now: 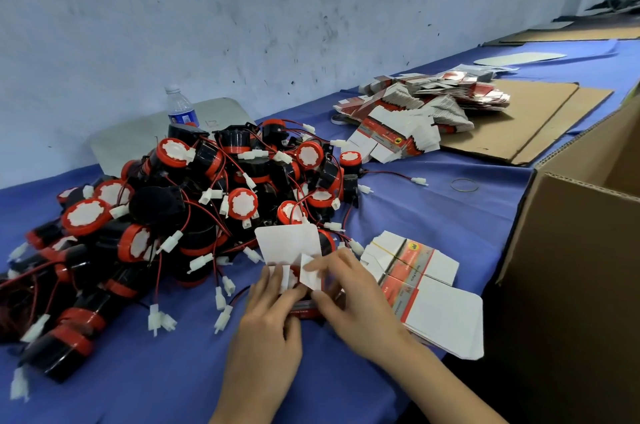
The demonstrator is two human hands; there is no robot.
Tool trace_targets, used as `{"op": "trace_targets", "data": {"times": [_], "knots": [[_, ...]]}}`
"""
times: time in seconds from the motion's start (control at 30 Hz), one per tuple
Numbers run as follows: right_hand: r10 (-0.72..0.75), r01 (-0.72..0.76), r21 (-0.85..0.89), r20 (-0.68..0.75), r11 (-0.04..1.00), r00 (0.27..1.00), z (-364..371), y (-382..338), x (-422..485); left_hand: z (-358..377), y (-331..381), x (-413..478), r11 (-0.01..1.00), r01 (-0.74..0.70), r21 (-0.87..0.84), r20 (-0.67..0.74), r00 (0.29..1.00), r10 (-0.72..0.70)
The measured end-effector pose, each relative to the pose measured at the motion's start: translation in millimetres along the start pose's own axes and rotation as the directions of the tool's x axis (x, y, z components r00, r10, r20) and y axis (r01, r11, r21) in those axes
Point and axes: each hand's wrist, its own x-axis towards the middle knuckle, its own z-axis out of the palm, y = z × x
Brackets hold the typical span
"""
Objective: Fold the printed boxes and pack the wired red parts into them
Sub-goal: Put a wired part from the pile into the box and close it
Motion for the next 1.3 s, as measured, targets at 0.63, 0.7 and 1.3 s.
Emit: {"op": "trace_targets", "data": {"times": [0.63,0.7,1.3], "knots": [[0.025,-0.025,-0.089,-0.007,0.996,1.000,6,-7,-9,-4,-1,3,0.992,-0.120,-0.041,-0.155,0.982,0.112],[0.036,-0.037,-0.091,-0.006,0.995,0.999,6,-9,-8,-3,-3,4,0.991,-0.135,0.000,-0.124,0.983,0.134],[0.383,-0.391,0.216,0.078,0.895,0.920,14,-19,22,2,-8,3,0.989,-0.055,-0.136,-0.071,0.996,0.046]]}}
